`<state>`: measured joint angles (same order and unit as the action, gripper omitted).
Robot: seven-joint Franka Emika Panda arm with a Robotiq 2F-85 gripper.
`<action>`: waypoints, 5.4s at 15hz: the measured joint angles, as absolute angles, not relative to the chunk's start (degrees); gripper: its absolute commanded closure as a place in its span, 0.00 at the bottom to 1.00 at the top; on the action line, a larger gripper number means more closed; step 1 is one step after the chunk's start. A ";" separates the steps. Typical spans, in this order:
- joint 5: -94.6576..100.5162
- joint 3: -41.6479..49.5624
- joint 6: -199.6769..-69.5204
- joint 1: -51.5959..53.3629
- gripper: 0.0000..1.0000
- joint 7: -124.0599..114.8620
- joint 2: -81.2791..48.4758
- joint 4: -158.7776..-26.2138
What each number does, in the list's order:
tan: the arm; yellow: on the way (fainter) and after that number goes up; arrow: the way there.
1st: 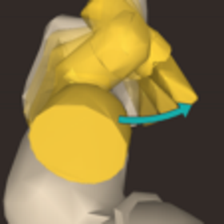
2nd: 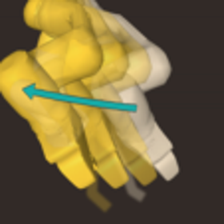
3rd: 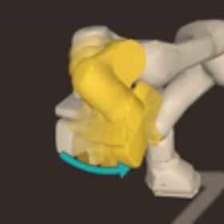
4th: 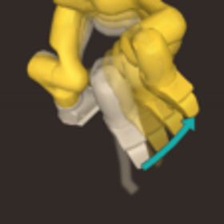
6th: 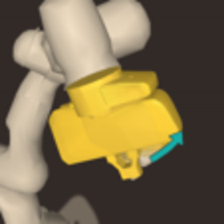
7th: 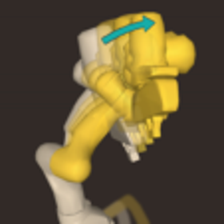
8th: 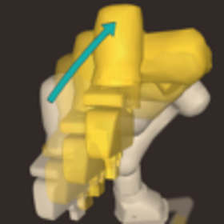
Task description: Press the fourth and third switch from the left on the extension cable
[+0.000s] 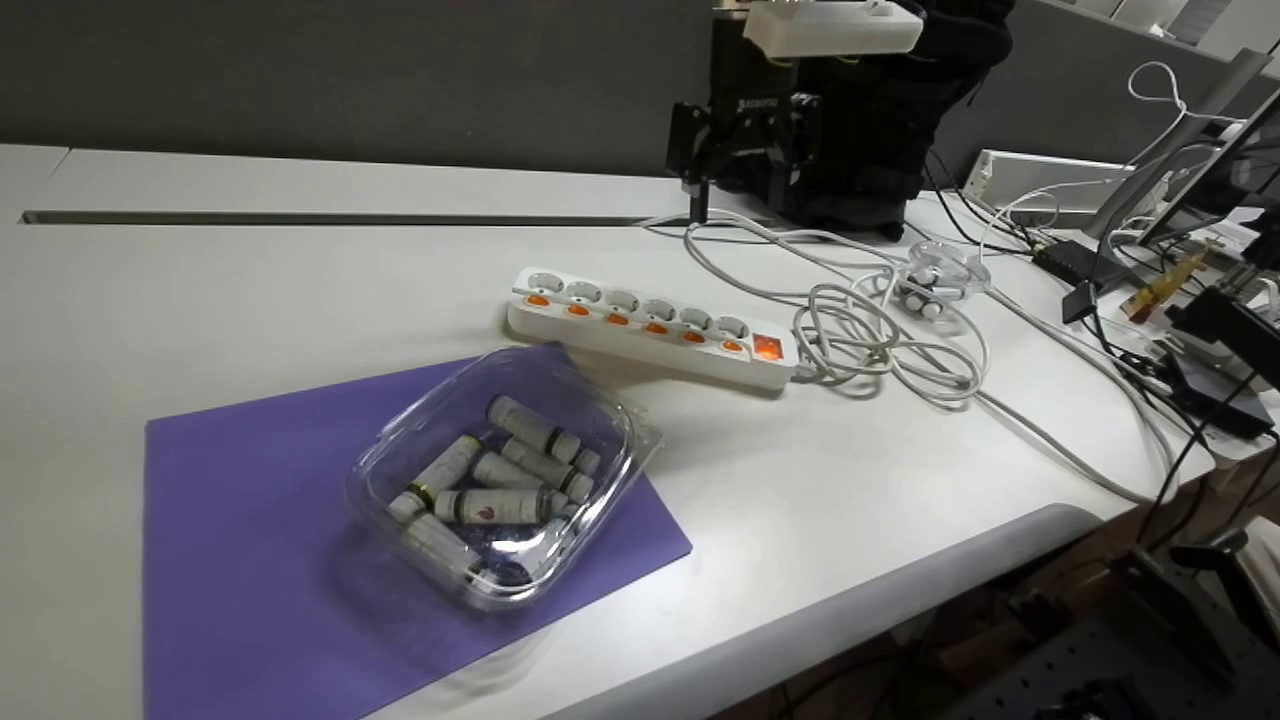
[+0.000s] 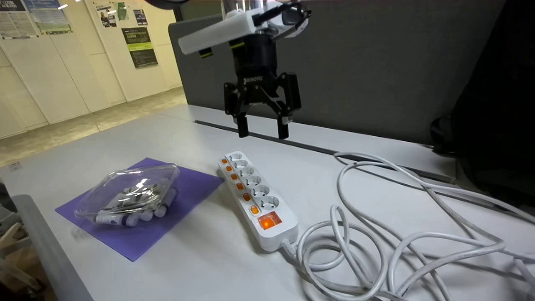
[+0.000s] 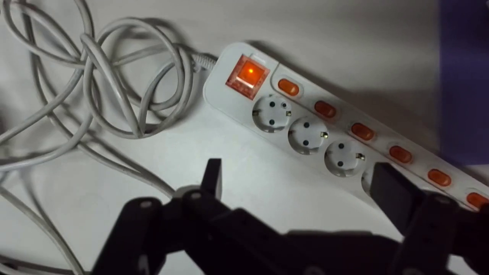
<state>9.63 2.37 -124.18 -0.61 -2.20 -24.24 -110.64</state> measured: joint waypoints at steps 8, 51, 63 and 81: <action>13.95 3.15 -150.76 4.54 0.47 -10.90 -22.52 -125.33; 3.37 2.04 -163.47 3.81 1.00 -4.44 -25.69 -131.13; 2.31 1.64 -162.50 3.25 1.00 -3.66 -28.02 -129.07; 11.65 5.55 -148.58 9.22 1.00 -7.89 -31.11 -121.04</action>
<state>11.65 5.55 -148.58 9.22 -7.89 -31.11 -121.04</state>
